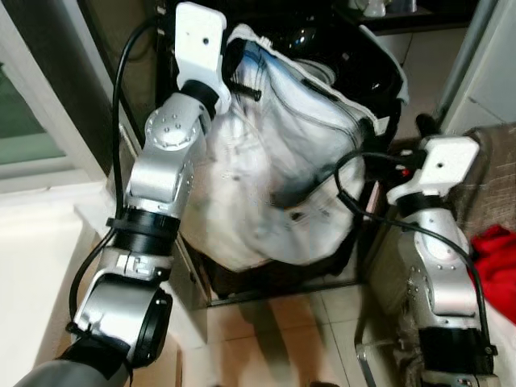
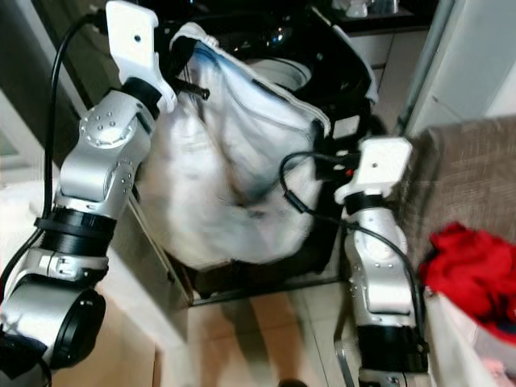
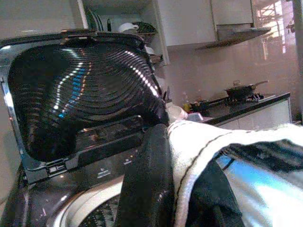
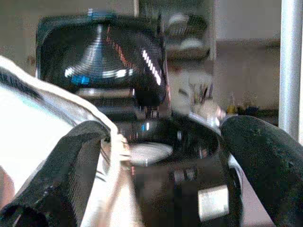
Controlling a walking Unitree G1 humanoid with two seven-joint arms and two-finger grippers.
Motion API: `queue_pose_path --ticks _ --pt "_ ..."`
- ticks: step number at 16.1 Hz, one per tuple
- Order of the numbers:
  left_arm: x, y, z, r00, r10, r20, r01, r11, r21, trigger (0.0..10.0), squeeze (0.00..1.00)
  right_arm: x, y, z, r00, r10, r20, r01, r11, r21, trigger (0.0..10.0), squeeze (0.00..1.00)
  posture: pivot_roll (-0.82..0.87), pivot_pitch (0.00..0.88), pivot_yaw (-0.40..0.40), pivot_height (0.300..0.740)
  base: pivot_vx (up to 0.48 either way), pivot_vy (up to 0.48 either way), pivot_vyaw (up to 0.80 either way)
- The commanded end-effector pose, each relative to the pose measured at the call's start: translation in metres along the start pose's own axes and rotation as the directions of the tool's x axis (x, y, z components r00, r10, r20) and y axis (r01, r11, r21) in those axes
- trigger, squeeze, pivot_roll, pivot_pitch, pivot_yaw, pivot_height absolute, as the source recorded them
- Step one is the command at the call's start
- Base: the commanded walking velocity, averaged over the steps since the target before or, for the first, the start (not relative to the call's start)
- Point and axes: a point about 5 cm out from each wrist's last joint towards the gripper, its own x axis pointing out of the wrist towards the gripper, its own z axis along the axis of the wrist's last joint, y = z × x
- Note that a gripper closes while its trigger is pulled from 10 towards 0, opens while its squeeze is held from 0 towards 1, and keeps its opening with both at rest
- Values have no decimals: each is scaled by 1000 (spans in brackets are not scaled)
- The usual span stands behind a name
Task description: Clothes washing
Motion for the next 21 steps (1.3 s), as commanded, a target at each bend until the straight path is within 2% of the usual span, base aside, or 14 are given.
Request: queue_pose_path --ticks 1,3,4,5,6,7,8,10,12,13,16,17,19,21 --pt "1 9 9 999 8 32 -9 1000 30 0 0 12 -4 25 996 -18 89 15 999 40 10000 1000 -189 0 65 740 480 0 0" --pt "4 11 9 1000 4 23 -5 998 57 0 0 21 -24 44 990 -58 131 49 996 72 10000 1000 -191 0 68 740 480 0 0" --pt "6 12 4 1000 -11 -4 11 998 55 0 0 29 -43 59 983 -89 160 76 994 81 10000 1000 -213 0 87 740 480 0 0" --pt "5 8 0 999 -34 -21 35 999 29 0 0 30 -40 58 988 -40 149 34 999 42 10000 1000 -216 0 90 740 480 0 0" --pt "4 -1 -7 996 -64 -59 64 998 -10 0 0 29 -30 52 994 22 108 -24 1000 20 10000 584 -222 0 95 740 480 0 0" --pt "1 -11 -16 992 -81 -100 74 994 -75 9843 0 23 -18 44 995 56 79 -59 998 38 10000 0 -223 0 96 740 0 0 0" --pt "-2 -19 -20 990 -97 -103 86 990 -110 10000 0 18 -10 39 996 70 62 -72 997 35 10000 0 -223 0 96 740 0 0 0" --pt "-6 -25 -22 990 -105 -95 93 988 -120 10000 0 17 -8 38 997 55 60 -59 996 66 10000 0 -219 0 96 740 0 0 0" --pt "-6 -25 -19 993 -83 -89 73 991 -115 10000 0 16 -9 41 991 112 71 -124 973 194 10000 0 -210 0 93 740 0 0 0" --pt "-6 -24 -18 993 -78 -88 69 992 -102 10000 0 15 -10 40 990 124 67 -136 968 213 10000 0 -210 0 93 740 0 0 0" --pt "0 -15 -11 993 -58 -104 51 997 -62 10000 0 8 -31 25 997 83 -8 -80 978 190 10000 0 -219 0 106 740 0 0 0" --pt "3 -12 -10 992 -54 -110 49 998 -49 10000 0 4 -31 18 994 100 -40 -93 984 152 10000 0 -222 0 110 740 0 0 0" --pt "6 -8 -9 993 -51 -110 46 998 -45 10000 0 -9 -18 2 975 189 -119 -177 978 111 10000 0 -227 0 115 740 0 0 0" --pt "15 3 -5 993 -29 -110 26 999 -26 10000 0 -20 -15 -13 969 180 -168 -157 977 142 10000 0 -227 0 123 740 0 0 0"
